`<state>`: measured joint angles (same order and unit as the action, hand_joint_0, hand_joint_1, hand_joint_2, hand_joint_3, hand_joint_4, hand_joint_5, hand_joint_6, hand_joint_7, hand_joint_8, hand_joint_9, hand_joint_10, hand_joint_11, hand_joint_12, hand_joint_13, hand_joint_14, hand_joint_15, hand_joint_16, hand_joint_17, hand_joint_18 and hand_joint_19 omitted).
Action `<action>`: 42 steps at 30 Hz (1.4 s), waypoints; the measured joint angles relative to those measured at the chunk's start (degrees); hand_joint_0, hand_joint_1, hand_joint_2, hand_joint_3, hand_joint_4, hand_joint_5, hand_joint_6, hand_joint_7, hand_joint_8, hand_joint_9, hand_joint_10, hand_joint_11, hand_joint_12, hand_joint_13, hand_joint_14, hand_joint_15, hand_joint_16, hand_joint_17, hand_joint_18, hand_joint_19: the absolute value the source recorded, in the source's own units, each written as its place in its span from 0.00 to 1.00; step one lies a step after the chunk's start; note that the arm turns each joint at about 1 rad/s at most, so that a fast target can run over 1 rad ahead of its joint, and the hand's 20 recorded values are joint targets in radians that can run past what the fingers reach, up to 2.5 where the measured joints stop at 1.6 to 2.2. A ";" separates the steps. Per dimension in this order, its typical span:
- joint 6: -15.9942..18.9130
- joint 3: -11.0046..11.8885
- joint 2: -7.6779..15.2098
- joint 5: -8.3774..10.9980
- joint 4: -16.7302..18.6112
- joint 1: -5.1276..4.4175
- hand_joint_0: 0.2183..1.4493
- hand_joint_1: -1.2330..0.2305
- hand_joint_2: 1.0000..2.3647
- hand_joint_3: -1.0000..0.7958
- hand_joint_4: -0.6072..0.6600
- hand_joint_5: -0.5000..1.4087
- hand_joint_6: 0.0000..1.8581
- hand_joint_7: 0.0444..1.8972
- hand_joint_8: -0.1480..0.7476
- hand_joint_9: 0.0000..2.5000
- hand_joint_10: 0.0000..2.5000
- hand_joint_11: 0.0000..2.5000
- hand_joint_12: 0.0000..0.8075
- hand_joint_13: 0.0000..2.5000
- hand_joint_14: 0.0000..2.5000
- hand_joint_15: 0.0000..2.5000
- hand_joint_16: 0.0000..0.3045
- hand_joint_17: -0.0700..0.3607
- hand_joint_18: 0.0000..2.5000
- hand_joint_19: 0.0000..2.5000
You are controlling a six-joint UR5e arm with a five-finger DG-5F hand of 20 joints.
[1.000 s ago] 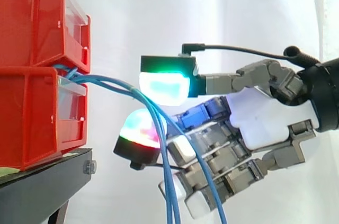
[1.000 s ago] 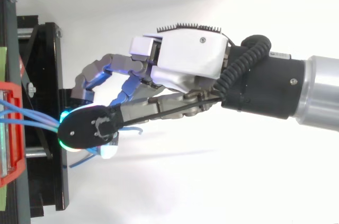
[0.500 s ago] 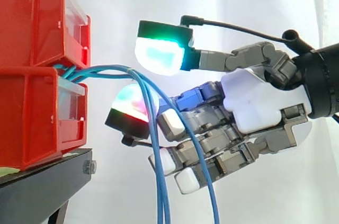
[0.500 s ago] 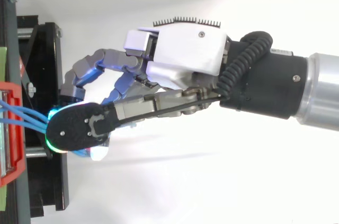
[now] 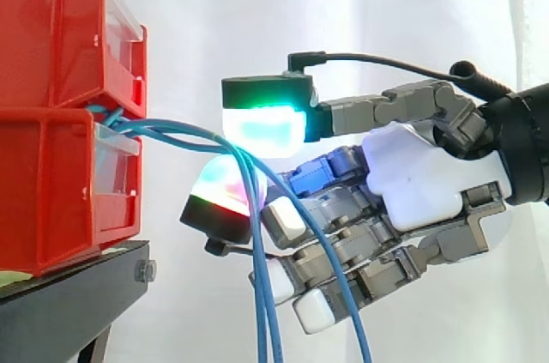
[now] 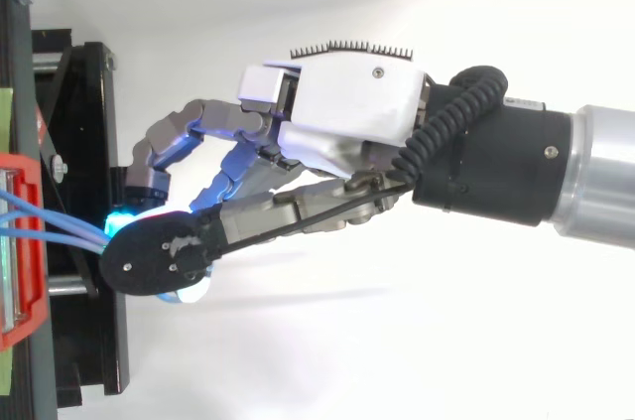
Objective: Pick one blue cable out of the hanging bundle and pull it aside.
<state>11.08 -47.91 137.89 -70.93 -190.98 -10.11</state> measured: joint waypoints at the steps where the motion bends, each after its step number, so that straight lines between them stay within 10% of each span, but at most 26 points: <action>1: 0.00 0.00 0.00 0.00 0.00 -0.03 0.37 0.29 0.01 0.59 0.29 0.20 0.52 0.55 0.46 0.41 0.01 0.28 0.39 0.34 0.01 0.19 0.16 0.42 0.30 0.18; 20: 0.35 1.02 -0.07 -0.42 -0.43 0.14 0.31 0.37 0.00 0.52 0.44 0.20 0.51 0.46 0.50 0.42 0.01 0.26 0.44 0.35 0.01 0.20 0.19 0.47 0.32 0.19; 30: 0.35 1.05 -0.04 -0.52 -0.29 0.10 0.44 0.28 0.01 0.34 0.20 0.18 0.52 0.49 0.38 0.38 0.01 0.26 0.32 0.31 0.01 0.19 0.13 0.38 0.26 0.19; 42: 0.35 0.47 -0.04 -0.46 -0.34 0.14 0.26 0.45 0.00 0.28 0.37 0.21 0.46 0.47 0.42 0.41 0.01 0.25 0.34 0.34 0.01 0.21 0.14 0.38 0.27 0.20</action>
<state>11.43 -47.44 137.85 -71.39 -191.32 -9.97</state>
